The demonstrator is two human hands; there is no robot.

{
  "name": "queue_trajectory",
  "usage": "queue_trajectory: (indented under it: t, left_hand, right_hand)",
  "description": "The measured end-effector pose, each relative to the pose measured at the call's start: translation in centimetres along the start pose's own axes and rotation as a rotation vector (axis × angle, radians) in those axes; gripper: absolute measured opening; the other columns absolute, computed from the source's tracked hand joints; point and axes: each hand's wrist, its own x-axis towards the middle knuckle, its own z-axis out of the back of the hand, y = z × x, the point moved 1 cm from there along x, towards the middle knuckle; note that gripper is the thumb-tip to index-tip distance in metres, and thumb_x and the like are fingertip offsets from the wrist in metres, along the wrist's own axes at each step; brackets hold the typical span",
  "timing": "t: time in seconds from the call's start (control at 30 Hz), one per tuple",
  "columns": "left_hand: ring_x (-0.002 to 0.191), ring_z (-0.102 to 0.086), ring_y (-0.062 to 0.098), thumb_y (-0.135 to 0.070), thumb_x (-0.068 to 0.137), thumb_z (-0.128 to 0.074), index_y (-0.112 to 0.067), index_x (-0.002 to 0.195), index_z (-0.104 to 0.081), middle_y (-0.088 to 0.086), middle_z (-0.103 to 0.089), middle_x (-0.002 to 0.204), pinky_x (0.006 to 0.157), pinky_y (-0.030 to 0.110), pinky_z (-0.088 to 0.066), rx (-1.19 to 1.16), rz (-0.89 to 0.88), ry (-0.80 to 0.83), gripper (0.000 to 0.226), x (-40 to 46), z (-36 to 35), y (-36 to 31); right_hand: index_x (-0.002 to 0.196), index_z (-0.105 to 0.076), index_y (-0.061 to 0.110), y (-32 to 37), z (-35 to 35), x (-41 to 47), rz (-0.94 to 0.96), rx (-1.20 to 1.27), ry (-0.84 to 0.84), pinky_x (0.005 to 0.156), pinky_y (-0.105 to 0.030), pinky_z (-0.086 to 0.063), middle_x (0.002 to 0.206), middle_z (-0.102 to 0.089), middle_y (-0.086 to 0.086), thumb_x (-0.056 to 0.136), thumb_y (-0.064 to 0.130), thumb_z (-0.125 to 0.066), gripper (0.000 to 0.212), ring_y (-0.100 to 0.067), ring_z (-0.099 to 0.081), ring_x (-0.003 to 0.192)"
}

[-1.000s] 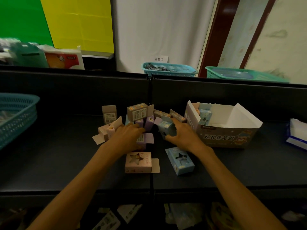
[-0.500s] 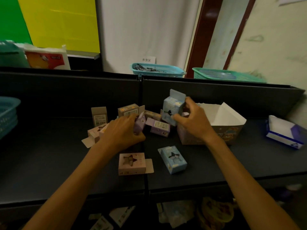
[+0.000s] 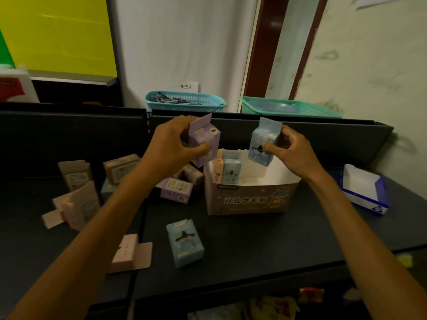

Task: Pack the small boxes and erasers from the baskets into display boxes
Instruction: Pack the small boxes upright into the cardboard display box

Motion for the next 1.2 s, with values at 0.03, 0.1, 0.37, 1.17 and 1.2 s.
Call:
queue_trajectory:
  t: [0.03, 0.1, 0.37, 1.17, 1.2]
  left_hand:
    - [0.085, -0.056, -0.006, -0.021, 0.078, -0.071, -0.022, 0.121, -0.054, -0.017, -0.055, 0.102, 0.070, 0.009, -0.047, -0.008, 0.003, 0.005, 0.046, 0.8, -0.9, -0.6]
    - [0.081, -0.056, -0.010, -0.021, 0.078, -0.072, -0.024, 0.117, -0.054, -0.020, -0.055, 0.094, 0.065, 0.004, -0.046, -0.007, 0.009, 0.023, 0.042, 2.2, -2.8, -1.5]
    - [0.090, -0.061, 0.002, -0.017, 0.073, -0.077, -0.024, 0.111, -0.053, -0.011, -0.061, 0.100, 0.072, 0.018, -0.053, 0.038, 0.130, 0.101, 0.046, 7.0, -9.4, -1.5]
    - [0.103, -0.050, 0.017, -0.033, 0.078, -0.072, -0.025, 0.126, -0.049, -0.001, -0.053, 0.116, 0.084, 0.034, -0.047, 0.587, -0.003, 0.532, 0.053, 11.0, -17.8, 3.0]
    - [0.105, -0.049, 0.018, -0.035, 0.078, -0.071, -0.024, 0.127, -0.049, -0.001, -0.053, 0.117, 0.084, 0.034, -0.047, 0.620, -0.012, 0.533, 0.054, 10.9, -18.0, 3.1]
  right_hand:
    - [0.121, -0.056, 0.016, -1.1, 0.5, 0.6, -0.002, -0.013, 0.021, 0.067, -0.014, -0.049, 0.111, -0.063, -0.001, 0.085, 0.022, -0.069, 0.039, -0.010, -0.061, 0.096]
    - [0.117, -0.057, 0.015, -3.0, 1.2, 1.8, 0.009, -0.042, 0.060, 0.068, -0.016, -0.050, 0.112, -0.064, -0.002, 0.083, 0.021, -0.072, 0.038, -0.011, -0.062, 0.095]
    - [0.113, -0.054, 0.015, -7.4, 2.2, 5.6, 0.169, -0.155, 0.236, 0.069, -0.014, -0.049, 0.116, -0.063, -0.005, 0.079, 0.016, -0.074, 0.040, -0.010, -0.059, 0.096]
    - [0.112, -0.054, 0.015, -10.4, 2.2, 7.6, 0.214, -0.116, 0.424, 0.078, -0.024, -0.057, 0.114, -0.063, -0.001, 0.077, 0.019, -0.076, 0.042, -0.010, -0.062, 0.101]
    - [0.113, -0.053, 0.015, -10.5, 2.2, 7.6, 0.216, -0.121, 0.425, 0.078, -0.025, -0.057, 0.114, -0.062, -0.002, 0.078, 0.019, -0.076, 0.042, -0.011, -0.062, 0.101]
